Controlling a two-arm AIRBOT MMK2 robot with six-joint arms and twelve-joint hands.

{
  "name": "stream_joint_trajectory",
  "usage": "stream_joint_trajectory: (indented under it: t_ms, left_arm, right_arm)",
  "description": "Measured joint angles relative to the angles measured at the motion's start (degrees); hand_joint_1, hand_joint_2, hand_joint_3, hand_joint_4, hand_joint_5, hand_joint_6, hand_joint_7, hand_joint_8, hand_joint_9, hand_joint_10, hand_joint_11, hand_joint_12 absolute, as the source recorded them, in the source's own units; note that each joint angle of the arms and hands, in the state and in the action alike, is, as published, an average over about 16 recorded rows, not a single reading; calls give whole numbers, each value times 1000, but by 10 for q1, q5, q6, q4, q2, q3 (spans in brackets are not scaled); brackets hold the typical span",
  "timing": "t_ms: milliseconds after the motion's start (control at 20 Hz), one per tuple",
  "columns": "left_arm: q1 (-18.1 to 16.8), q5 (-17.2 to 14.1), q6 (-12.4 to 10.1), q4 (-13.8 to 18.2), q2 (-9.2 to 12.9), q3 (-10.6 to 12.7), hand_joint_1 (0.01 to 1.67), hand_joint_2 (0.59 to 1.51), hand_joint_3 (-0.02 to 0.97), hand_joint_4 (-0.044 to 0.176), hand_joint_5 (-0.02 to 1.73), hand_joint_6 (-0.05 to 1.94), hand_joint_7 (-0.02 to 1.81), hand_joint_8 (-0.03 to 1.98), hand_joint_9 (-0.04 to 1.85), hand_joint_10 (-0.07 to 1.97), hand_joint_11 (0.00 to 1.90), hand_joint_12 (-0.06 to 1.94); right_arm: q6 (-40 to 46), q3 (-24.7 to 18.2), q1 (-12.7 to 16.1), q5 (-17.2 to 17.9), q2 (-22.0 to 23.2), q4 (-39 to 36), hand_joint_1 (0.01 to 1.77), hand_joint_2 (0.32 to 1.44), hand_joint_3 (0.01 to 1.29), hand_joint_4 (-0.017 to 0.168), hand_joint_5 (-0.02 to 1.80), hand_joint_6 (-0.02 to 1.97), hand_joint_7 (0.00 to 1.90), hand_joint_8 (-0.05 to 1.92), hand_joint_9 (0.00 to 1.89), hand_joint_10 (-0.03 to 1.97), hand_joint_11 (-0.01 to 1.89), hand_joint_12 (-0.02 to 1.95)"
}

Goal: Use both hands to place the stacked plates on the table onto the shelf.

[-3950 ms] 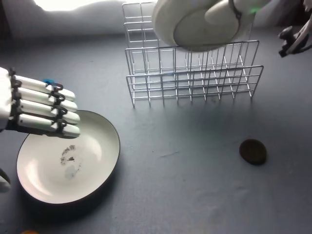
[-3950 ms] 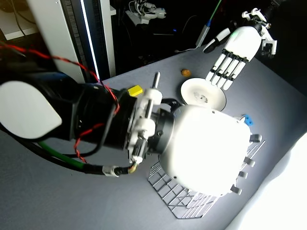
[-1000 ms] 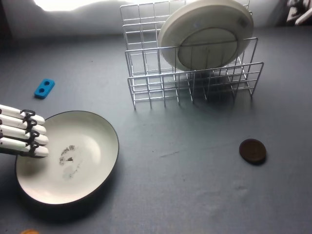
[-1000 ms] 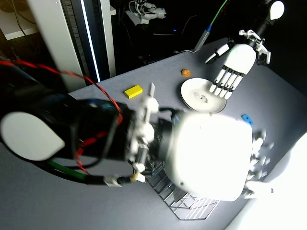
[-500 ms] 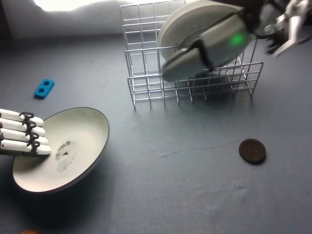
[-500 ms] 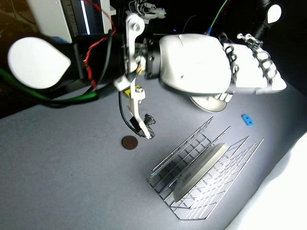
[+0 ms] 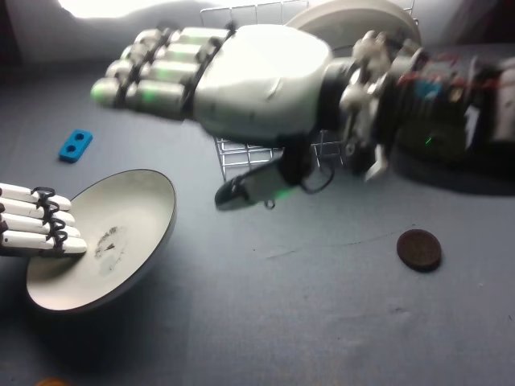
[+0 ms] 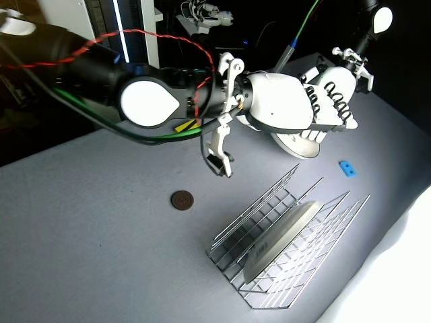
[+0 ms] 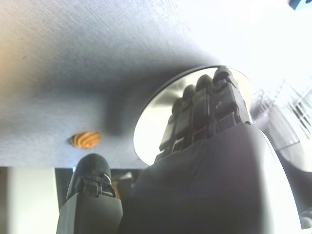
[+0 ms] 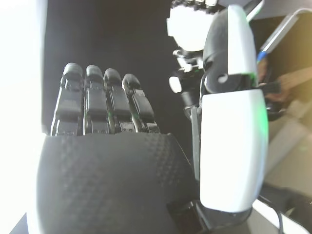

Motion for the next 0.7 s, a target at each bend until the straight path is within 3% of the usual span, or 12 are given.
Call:
stream_joint_trajectory:
  t_ms: [200,700]
  left_arm:
    - [5,2,-8,-2,-1,-1,17,1133,14,-11,9,-33,32,-1,22,7,12,-30]
    - [10,4,-13,-6,-2,-2,16,1125,14,-11,0,-35,29,-1,20,7,12,-28]
  right_arm:
    - [-45,18,-22,-15,-44,32,1167,932,10,1,20,21,17,4,16,19,21,105]
    - [-67,72,-50,-37,-137,68,1236,980,11,0,20,21,21,4,19,18,18,360]
